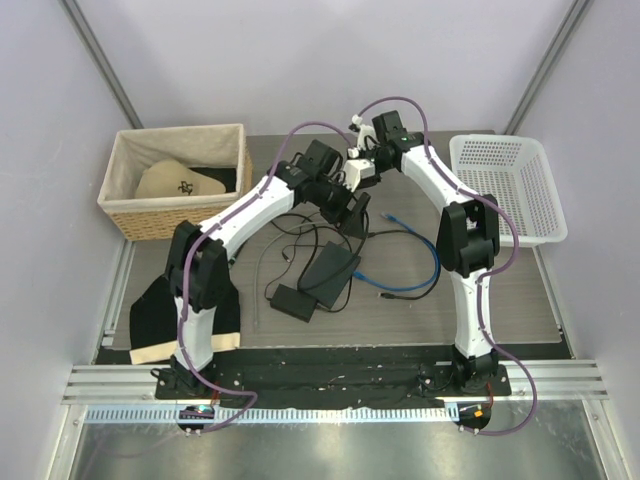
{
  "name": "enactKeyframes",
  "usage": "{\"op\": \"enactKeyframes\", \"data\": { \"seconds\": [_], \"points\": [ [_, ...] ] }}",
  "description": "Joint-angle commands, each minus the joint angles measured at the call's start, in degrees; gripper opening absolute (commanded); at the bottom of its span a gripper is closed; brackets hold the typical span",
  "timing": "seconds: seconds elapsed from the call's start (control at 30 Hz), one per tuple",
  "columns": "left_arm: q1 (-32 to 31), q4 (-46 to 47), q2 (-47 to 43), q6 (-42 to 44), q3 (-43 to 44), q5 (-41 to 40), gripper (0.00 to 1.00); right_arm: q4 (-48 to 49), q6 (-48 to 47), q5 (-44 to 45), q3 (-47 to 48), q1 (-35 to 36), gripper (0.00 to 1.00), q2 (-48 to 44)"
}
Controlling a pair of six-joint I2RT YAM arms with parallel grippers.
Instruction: Pull the plug from the switch port
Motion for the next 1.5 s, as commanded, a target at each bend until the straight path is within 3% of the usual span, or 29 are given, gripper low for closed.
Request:
{"op": "enactKeyframes", "data": {
  "seconds": [0.0,0.2,0.33,0.57,0.7,0.83,1.03,1.1,1.13,1.17,1.23,1.47],
  "points": [
    [2.84,4.27,-0.13,-10.55,1.16,6.13,0.76,2.16,-0.61,3.11,2.4,0.26,0.01,-1.58],
    [5.22,7.17,2.15,-14.55,-0.17,14.5,0.73,2.07,-1.58,6.28,3.55,1.4,0.01,-1.49],
    [5.04,7.44,3.29,-15.51,0.1,15.21,0.66,1.99,-1.67,7.25,4.51,2.02,0.01,-1.32],
    [4.96,8.67,4.96,-16.39,0.62,18.37,0.64,2.16,-1.58,10.76,5.92,2.81,0.01,-0.09],
    [5.04,9.11,5.49,-16.39,0.62,18.9,0.55,2.25,-1.84,11.38,7.06,3.16,0.01,0.88],
    [6.44,10.77,4.62,-18.58,-0.51,19.86,0.61,2.16,-2.81,12.78,7.41,3.25,0.01,1.41],
    [8.56,21.67,5.4,-27.37,-3.77,31.81,0.68,2.25,-2.99,14.01,8.38,3.6,0.01,2.28],
    [8.47,23.34,6.28,-28.69,-3.6,32.61,0.65,2.16,-2.9,14.19,8.99,3.78,0.01,2.37],
    [8.38,23.26,6.72,-29.13,-3.42,32.27,0.6,2.16,-2.9,14.19,9.17,3.78,0.01,2.46],
    [8.38,23.35,6.72,-29.14,-3.59,31.91,0.48,2.25,-2.99,14.46,9.26,3.78,0.01,2.38],
    [8.38,23.08,6.29,-28.62,-4.21,30.51,0.42,2.25,-3.34,14.89,9.43,3.78,0.01,2.29],
    [8.29,21.15,6.72,-27.64,-3.6,30.15,0.63,2.51,-3.16,15.6,9.0,4.22,0.01,2.37]
  ]
}}
